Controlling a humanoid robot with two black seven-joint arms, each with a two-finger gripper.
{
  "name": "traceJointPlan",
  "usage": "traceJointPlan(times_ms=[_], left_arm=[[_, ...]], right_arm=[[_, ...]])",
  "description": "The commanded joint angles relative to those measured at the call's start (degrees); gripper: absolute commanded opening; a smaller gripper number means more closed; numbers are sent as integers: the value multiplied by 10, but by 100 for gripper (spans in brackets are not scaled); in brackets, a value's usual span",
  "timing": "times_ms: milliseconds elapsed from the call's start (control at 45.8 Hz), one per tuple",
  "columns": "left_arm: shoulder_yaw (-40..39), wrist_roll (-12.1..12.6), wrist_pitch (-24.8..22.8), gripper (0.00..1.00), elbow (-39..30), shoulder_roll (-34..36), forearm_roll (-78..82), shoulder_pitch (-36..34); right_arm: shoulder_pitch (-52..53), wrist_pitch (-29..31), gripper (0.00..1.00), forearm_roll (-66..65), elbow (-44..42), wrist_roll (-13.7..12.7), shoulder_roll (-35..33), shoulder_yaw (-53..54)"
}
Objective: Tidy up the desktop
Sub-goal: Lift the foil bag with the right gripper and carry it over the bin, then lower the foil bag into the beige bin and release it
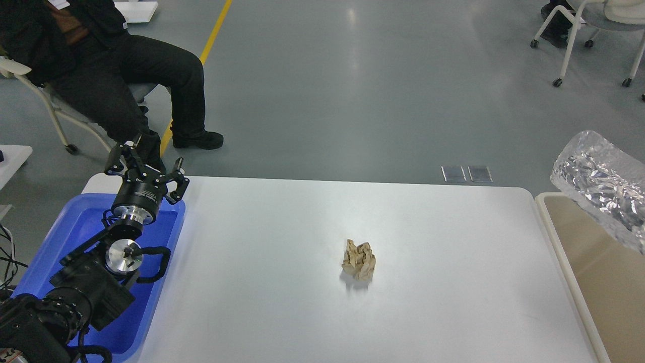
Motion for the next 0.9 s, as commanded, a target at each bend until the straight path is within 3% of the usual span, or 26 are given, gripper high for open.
traceJointPlan(times_ms=[0, 109, 284, 459, 590, 873], left_arm=[[0, 0, 0, 100, 0, 0, 0, 0], [0, 0, 0, 100, 0, 0, 0, 0], [0, 0, 0, 100, 0, 0, 0, 1], [0, 0, 0, 100, 0, 0, 0, 0], [0, 0, 0, 100, 0, 0, 0, 0], [0, 0, 0, 100, 0, 0, 0, 0]], right_arm=[[-95, -36, 0, 127, -171, -14, 114, 8], [-136, -77, 0, 169, -216, -37, 169, 34], [-196, -164, 0, 206, -287, -100, 255, 127], [-227, -194, 0, 206, -375, -149, 323, 224], [-235, -209, 0, 206, -406, -169, 353, 248], [-267, -216, 0, 206, -413, -170, 375, 249]])
